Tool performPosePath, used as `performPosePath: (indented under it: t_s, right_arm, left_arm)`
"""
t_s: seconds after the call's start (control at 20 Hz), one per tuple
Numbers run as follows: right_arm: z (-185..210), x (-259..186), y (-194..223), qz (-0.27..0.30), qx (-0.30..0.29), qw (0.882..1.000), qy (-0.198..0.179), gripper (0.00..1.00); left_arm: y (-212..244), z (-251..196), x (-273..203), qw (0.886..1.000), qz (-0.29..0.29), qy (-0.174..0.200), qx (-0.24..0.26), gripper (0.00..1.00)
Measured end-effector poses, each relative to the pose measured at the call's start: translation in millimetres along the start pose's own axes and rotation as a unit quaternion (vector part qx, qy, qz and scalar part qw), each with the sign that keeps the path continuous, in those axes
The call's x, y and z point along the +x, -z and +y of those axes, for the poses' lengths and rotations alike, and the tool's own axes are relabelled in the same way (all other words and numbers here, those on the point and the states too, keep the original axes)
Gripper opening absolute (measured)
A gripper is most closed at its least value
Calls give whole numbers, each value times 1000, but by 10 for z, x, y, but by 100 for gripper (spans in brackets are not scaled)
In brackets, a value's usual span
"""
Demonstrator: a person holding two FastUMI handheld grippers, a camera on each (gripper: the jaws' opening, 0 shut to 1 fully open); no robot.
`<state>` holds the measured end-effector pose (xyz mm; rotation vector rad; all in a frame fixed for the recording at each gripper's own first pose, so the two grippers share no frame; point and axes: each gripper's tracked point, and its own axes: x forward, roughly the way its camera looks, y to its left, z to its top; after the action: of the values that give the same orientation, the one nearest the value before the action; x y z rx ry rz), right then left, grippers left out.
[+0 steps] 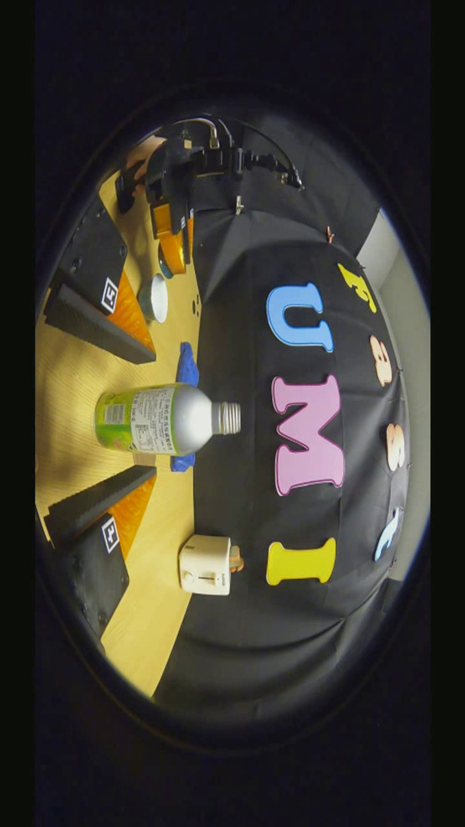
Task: Open the teacup lid with one hand, grasp the water bottle and pour water into the teacup with the other hand; after pouring, place the water bottle on the coaster and then close the teacup lid.
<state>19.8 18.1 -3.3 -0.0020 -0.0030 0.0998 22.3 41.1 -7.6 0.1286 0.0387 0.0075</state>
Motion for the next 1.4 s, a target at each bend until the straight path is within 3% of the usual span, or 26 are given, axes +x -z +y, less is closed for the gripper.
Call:
performPosePath:
  t_s: [0.25,0.45,0.65,0.8,1.2,1.3,1.4]
  right_arm:
    - [11,198,13,0,-1,1000,11,98]
    - [-34,376,20,0,-1,1000,23,98]
    - [14,491,22,1,0,1000,6,98]
    - [-125,568,17,-1,-1,999,39,98]
    - [-137,641,20,0,-1,999,49,98]
    - [-161,628,34,1,-1,998,55,83]
    - [-245,642,23,0,-2,997,79,82]
  left_arm:
    - [34,343,-108,999,-8,-25,-19,29]
    - [42,494,-149,998,-15,-23,-64,29]
    - [39,525,-140,998,-18,-16,-63,29]
    - [39,526,-120,998,-19,-11,-63,29]
    - [32,512,-94,998,-20,-1,-63,29]
    - [32,512,-91,998,-20,-1,-63,29]
    - [28,506,-96,998,-20,1,-63,29]
